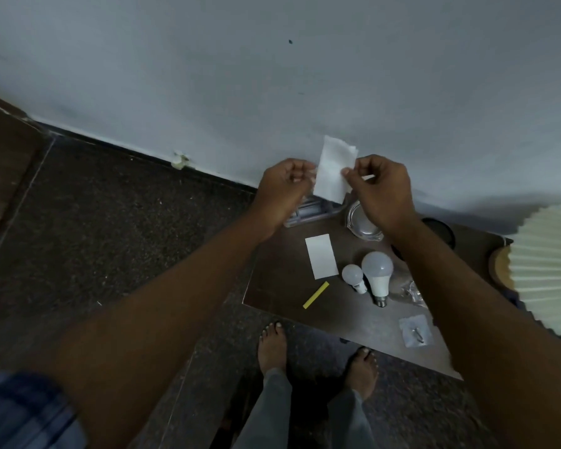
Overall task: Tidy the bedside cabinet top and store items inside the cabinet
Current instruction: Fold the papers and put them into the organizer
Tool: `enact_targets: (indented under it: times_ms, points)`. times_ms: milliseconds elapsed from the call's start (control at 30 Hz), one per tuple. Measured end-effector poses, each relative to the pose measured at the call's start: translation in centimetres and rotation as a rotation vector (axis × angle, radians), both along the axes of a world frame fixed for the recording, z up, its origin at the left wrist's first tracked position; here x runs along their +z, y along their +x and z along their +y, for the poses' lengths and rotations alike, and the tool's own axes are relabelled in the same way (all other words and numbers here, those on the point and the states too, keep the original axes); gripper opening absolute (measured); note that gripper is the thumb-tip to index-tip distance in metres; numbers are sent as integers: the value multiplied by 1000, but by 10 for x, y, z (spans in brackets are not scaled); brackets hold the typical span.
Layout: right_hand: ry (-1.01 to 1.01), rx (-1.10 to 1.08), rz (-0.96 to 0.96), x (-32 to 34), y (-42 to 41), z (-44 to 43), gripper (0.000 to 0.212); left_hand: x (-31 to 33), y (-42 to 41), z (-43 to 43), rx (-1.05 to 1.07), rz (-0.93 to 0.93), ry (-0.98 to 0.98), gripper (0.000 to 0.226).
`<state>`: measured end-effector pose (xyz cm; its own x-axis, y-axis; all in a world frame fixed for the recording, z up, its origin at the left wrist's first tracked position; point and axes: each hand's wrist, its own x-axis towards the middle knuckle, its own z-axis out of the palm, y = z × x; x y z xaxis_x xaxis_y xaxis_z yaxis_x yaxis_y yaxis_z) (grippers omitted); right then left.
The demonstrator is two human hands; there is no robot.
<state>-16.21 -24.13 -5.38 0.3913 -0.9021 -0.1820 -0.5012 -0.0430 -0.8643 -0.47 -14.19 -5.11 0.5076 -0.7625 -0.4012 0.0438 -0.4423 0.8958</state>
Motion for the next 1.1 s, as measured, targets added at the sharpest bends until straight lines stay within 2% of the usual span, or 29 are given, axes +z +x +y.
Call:
enact_targets:
  times_ms: [100,233,600,1100]
  points:
    - [-71,-77,36,-3,-1,-4,14,8,-7,-22,20,-39,-4,27]
    - [-114,-120,28,-12,2,-1,13,9,-17,-32,-7,-2,-7,22]
    - [-104,-111,-3,-32,4,1,15,-5,-26,-35,-63,-7,-12,32]
    - [3,-118,35,-61,0,15,19,-30,-31,-35,-13,-9,59,34]
